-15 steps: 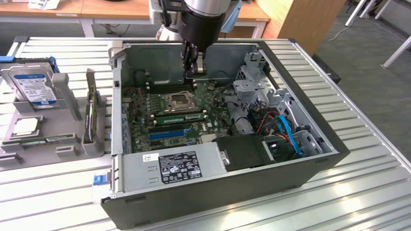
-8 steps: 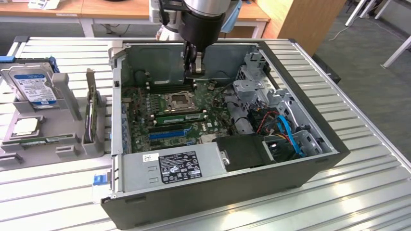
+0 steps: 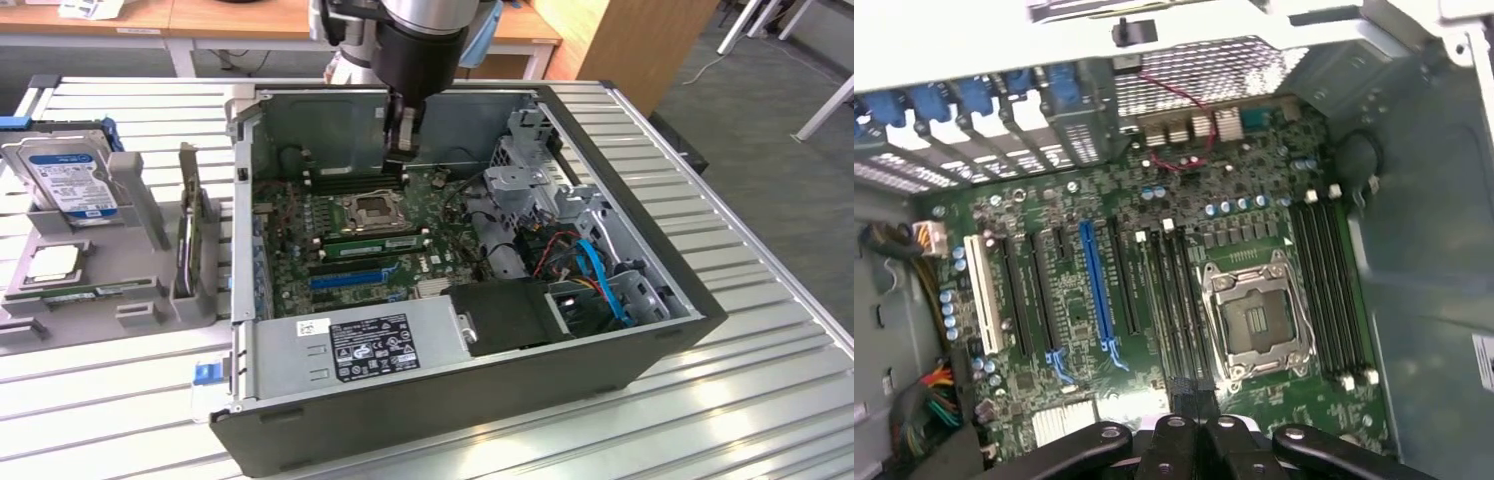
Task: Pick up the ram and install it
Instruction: 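Press down the ram until it locks into place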
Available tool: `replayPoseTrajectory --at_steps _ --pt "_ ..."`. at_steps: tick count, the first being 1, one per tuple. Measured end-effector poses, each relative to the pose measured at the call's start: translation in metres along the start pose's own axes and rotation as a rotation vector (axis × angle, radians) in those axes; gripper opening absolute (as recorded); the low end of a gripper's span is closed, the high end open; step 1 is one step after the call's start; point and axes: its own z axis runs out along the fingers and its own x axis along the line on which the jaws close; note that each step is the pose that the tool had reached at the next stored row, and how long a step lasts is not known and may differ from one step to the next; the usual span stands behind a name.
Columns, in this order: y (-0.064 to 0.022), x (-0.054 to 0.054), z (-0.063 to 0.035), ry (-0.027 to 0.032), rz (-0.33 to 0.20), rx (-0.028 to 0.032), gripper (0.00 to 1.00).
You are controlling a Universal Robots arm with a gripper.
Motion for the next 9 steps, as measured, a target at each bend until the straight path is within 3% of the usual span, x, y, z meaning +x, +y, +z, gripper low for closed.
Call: replayPoseTrajectory --at_steps 9 --pt "0.0000 0.0000 0.0000 -0.0074 0.121 0.0108 0.10"
